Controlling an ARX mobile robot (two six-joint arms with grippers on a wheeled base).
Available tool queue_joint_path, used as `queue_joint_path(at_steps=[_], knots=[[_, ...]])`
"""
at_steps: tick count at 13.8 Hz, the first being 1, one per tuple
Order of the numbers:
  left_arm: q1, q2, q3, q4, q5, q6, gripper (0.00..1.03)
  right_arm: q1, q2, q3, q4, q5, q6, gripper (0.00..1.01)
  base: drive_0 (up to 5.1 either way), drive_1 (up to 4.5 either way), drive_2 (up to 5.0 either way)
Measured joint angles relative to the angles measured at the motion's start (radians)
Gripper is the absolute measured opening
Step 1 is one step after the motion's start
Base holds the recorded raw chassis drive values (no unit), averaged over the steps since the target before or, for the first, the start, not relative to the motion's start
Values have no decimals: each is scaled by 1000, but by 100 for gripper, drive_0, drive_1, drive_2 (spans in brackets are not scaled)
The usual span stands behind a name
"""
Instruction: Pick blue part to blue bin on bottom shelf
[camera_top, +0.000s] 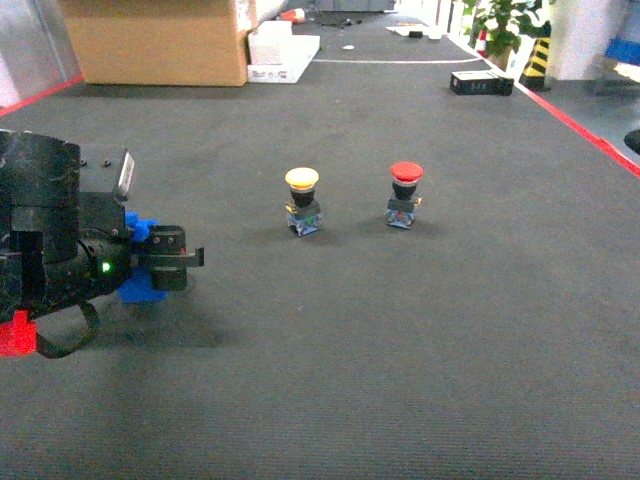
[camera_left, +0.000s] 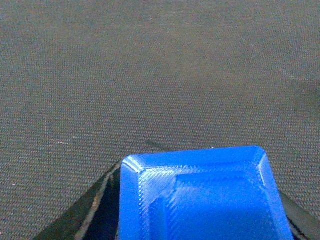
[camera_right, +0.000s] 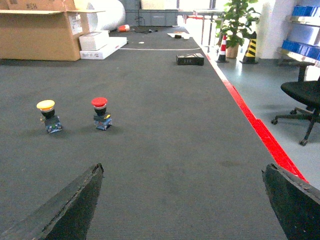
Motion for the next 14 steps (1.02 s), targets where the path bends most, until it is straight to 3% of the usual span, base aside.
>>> queue_joint_path(at_steps=[1, 2, 6, 8, 11, 14], knots=[[0, 1, 0, 0, 0, -1, 51, 0, 0, 0, 0, 0, 0, 98, 0, 0, 0], [0, 1, 1, 0, -4, 0, 46, 0, 0, 0, 0, 0, 0, 98, 0, 0, 0], [-3, 1, 1, 6, -20, 4, 45, 0, 0, 0, 0, 0, 0, 98, 0, 0, 0], [2, -23, -50, 51, -58, 12, 45, 0, 0, 0, 0, 0, 0, 98, 0, 0, 0], [2, -239, -195, 144, -103, 39, 45, 0, 0, 0, 0, 0, 0, 98, 0, 0, 0], [5, -496, -324, 106, -129, 85, 44, 0, 0, 0, 0, 0, 0, 98, 0, 0, 0]])
